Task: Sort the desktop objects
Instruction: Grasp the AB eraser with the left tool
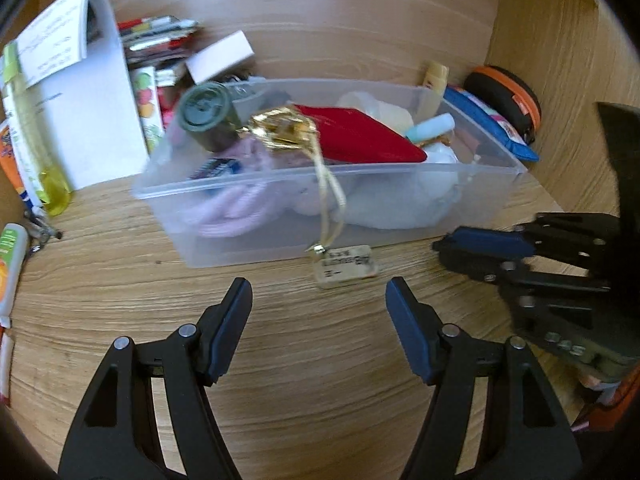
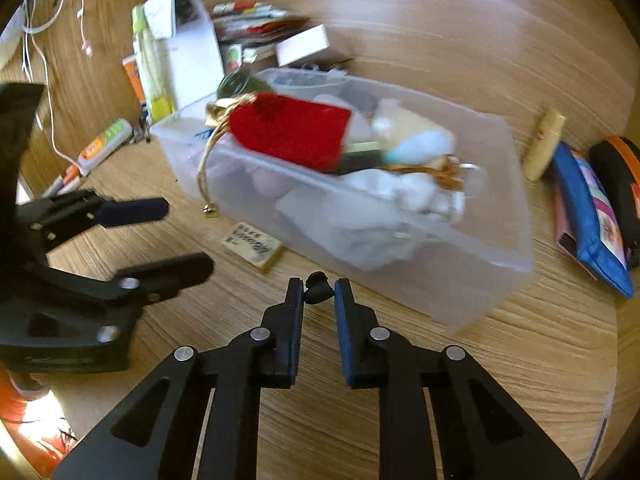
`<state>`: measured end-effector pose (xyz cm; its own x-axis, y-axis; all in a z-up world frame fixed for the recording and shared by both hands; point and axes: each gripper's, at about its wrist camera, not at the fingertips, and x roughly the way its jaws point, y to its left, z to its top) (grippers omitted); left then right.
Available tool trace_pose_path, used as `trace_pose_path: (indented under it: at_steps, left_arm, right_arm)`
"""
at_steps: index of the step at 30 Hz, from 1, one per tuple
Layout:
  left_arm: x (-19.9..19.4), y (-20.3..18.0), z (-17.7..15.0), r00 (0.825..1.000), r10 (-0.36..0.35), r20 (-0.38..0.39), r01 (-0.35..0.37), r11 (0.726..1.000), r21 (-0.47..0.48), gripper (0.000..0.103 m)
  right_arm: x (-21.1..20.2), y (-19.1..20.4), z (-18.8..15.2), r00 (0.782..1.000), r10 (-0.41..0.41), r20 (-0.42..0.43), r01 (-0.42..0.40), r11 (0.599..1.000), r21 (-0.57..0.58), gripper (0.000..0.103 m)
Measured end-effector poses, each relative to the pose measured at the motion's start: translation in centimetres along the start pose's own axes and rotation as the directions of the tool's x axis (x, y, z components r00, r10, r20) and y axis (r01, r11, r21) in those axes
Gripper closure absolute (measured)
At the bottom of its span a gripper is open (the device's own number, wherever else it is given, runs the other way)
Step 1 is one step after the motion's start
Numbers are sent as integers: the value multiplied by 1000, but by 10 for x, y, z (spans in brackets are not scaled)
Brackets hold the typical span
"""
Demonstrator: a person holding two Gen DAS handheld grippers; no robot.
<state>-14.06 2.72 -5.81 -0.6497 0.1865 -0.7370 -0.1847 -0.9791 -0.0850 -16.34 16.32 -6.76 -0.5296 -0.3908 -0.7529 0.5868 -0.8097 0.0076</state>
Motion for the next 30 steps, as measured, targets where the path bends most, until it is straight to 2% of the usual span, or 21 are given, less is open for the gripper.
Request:
trace_pose_path:
  at_steps: [1,4,10,14,24,30]
  left_arm:
    - [4,-3,2,1000,18,-6,-18,1000,-5,35]
    - [15,-10,9,999,36,-25,-36,999,-21,47]
    - [31,-22,15,996,56,-66,-57,998,-16,50]
    - [35,-25,16,993,97,-67,-97,995,-3,63]
    - [29,-22,9,995,76,-67,-77,997,-17,63]
    - [6,-25,4,998,52,-22,-52,999,-17,63]
  right_arm:
    - [-4,-4,-1,1000,2,9,-2,1000,8,89]
    - [-14,-15,-2,999,14,40,-15,999,33,89]
    - [-29,-29,-6,996,32,77,-36,998,46,89]
    - [-32,-32,-8,994,46,95,-51,997,52,89]
    - [-44,-34,-13,991,56,125,-64,996,69,89]
    - [-47,-35,-14,990,54,128,-64,995,80,89]
